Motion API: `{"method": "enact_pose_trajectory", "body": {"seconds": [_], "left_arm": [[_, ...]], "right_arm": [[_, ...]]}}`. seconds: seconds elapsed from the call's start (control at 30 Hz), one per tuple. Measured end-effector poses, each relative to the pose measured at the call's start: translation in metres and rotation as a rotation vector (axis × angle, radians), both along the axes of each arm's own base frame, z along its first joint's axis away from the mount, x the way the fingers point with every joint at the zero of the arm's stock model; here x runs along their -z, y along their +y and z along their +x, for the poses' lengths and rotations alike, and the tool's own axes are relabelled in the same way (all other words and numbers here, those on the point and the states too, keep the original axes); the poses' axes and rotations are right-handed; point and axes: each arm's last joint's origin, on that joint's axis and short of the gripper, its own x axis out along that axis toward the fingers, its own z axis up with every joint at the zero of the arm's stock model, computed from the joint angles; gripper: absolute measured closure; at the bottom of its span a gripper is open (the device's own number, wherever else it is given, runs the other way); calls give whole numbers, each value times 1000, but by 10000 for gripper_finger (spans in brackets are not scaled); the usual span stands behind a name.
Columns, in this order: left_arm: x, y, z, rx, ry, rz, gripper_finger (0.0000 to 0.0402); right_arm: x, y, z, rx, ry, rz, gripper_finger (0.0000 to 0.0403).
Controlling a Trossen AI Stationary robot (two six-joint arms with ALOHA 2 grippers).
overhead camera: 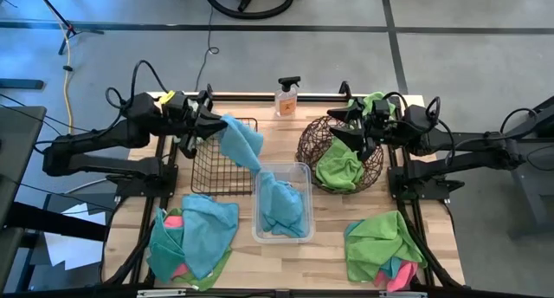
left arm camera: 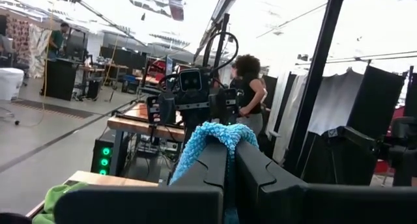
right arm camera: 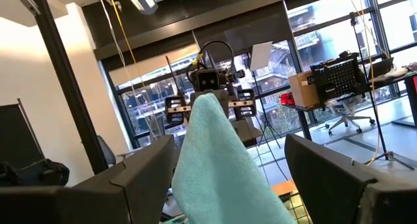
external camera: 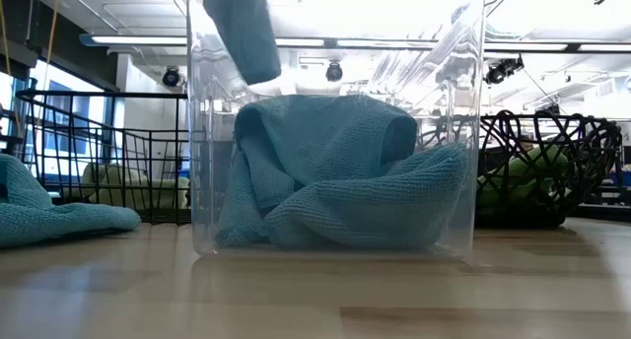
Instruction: Sort microfiber towel by color & place in baskets
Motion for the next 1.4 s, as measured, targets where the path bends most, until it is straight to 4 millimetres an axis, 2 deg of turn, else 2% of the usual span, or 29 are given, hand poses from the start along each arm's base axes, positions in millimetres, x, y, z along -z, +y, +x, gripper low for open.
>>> {"method": "enact_pose_trajectory", "body": {"seconds": [1.4], "left_arm": [[0, -1, -1, 22, -1, 7, 401]], "right_arm": [[0, 0, 0, 1, 2, 0, 116]]}}
